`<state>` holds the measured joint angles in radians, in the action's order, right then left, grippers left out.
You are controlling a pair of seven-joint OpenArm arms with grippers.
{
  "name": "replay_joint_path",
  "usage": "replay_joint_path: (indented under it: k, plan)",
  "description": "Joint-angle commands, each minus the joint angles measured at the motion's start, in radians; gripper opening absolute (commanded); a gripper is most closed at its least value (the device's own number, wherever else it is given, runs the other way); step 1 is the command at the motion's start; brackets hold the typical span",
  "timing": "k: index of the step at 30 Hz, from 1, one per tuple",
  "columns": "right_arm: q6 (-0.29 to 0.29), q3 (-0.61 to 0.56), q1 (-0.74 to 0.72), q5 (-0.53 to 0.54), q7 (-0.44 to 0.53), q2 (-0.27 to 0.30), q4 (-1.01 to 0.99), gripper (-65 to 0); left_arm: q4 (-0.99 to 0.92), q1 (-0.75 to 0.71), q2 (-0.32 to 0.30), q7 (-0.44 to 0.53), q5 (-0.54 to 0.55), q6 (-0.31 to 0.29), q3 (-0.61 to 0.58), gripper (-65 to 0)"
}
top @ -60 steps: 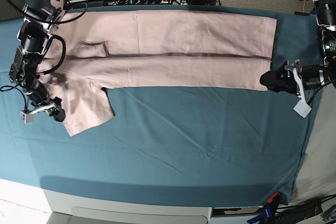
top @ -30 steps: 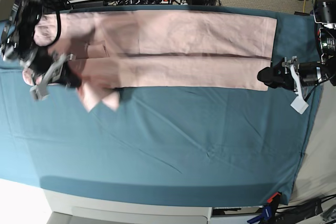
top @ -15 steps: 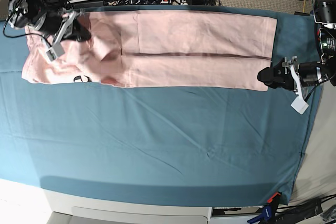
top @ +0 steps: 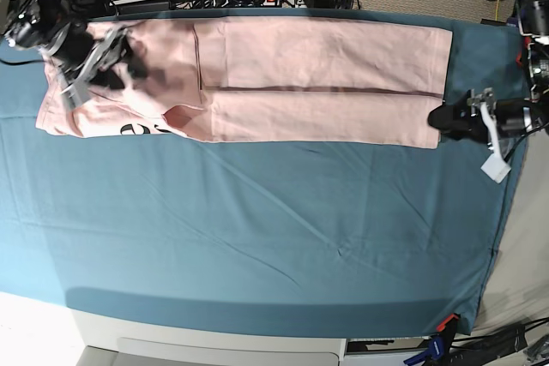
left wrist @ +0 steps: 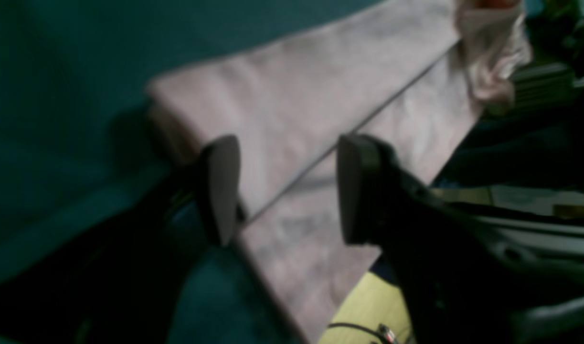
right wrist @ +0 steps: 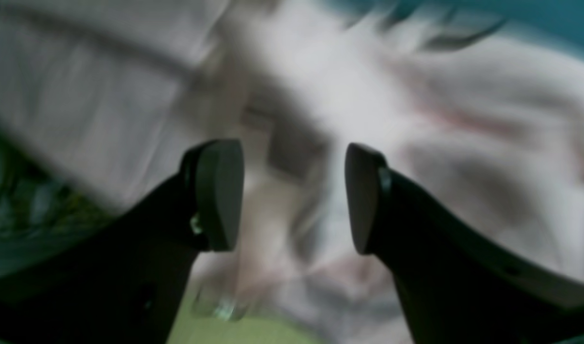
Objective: Fold the T-shirt properly
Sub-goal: 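Grasp the shirt's sleeve end with the right gripper and fold it inward, then release the left gripper and move it over the shirt's middle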
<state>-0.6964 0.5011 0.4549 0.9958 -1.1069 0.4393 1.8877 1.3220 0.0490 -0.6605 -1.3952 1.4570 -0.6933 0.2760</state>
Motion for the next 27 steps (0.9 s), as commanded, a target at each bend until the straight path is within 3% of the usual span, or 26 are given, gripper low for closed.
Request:
replay_joint_path:
  k: [1,5,7,9,15,27]
  plan:
    - [-0.002,0.035,-0.026,0.020,0.025,0.005,0.021,-31.1,0.013,0.007,-0.036,0.007,0.026,-0.005,0.011,-31.4]
    - [-0.002,0.156,-0.129,-0.008,0.032,-0.066,0.023,-31.1,0.013,-0.037,-0.072,0.009,0.026,-0.005,0.048,-31.4]
    - [-0.002,0.202,-0.167,-0.029,0.041,-0.099,0.023,-31.1,0.013,-0.064,-0.075,0.048,0.026,0.027,0.071,-31.5]
    - [-0.002,0.229,-0.187,-0.028,0.043,-0.129,0.023,-31.1,0.013,-0.092,-0.072,0.086,-0.019,0.074,0.081,-31.5]
    - [-0.002,0.232,-0.192,-0.027,0.064,-0.200,0.023,-31.1,0.013,-0.141,-0.017,0.097,-0.060,0.114,0.080,-31.5]
    - [-0.002,0.232,-0.192,-0.027,0.065,-0.214,0.023,-31.1,0.012,-0.149,0.127,0.125,-0.089,0.136,0.080,-31.5]
